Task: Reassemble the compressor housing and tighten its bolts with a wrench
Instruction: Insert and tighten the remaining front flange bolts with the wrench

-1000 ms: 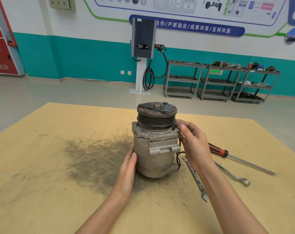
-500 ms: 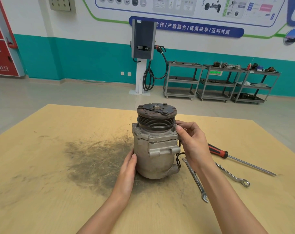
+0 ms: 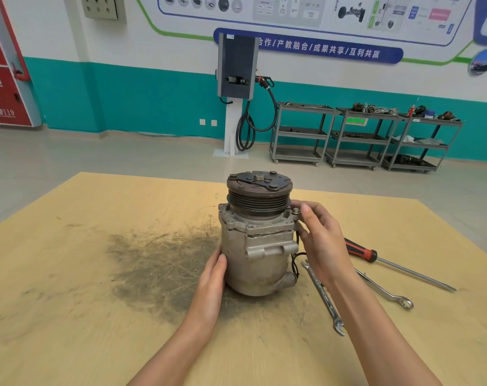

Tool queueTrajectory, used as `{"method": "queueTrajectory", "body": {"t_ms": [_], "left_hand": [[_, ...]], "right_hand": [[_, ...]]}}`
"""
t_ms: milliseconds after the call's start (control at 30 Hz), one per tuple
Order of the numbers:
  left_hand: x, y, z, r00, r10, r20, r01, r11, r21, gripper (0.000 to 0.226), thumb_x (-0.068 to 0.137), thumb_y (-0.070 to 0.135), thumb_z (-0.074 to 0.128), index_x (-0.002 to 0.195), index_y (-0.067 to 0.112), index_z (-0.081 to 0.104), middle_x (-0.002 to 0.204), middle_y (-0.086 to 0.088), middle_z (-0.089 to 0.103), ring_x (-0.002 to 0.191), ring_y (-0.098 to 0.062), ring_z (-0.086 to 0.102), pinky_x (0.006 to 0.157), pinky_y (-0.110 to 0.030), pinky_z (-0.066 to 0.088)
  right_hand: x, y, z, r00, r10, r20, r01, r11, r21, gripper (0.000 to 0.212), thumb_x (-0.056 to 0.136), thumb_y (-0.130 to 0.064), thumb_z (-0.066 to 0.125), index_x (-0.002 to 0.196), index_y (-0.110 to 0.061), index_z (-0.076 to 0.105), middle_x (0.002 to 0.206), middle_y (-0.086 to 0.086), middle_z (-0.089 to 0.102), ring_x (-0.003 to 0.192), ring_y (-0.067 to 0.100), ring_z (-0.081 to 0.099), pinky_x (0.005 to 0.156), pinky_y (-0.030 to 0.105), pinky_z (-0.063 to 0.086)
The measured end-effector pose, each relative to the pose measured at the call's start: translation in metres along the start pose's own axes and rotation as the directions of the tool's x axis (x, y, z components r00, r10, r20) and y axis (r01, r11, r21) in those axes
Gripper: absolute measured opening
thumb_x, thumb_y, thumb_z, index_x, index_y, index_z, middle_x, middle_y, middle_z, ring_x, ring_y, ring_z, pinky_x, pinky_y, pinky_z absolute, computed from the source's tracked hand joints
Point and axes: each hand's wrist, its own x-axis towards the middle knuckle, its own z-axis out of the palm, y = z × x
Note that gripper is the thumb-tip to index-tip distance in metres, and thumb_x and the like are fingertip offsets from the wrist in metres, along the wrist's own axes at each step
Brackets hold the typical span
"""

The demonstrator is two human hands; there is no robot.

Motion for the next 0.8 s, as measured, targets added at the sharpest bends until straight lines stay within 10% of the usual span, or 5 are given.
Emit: {"method": "queueTrajectory", "body": {"t_ms": [800], "left_hand": [[0.0013, -0.0023, -0.0024, 1.000, 0.001, 0.012, 0.000, 1.000, -0.031, 0.092, 0.072, 0.073, 0.058, 0.152, 0.028, 0.043, 0.151, 0.015, 0.049, 0.142, -0.005, 0.041, 0.124, -0.042, 0.027]], "right_hand": [[-0.0009, 0.0023, -0.0004, 1.000, 0.009, -0.009, -0.010, 1.000, -0.018, 0.014, 0.098, -0.010, 0.052, 0.104, -0.009, 0.064, 0.109, 0.008, 0.070, 0.107, 0.024, 0.063, 0.096, 0.039, 0.049]]}}
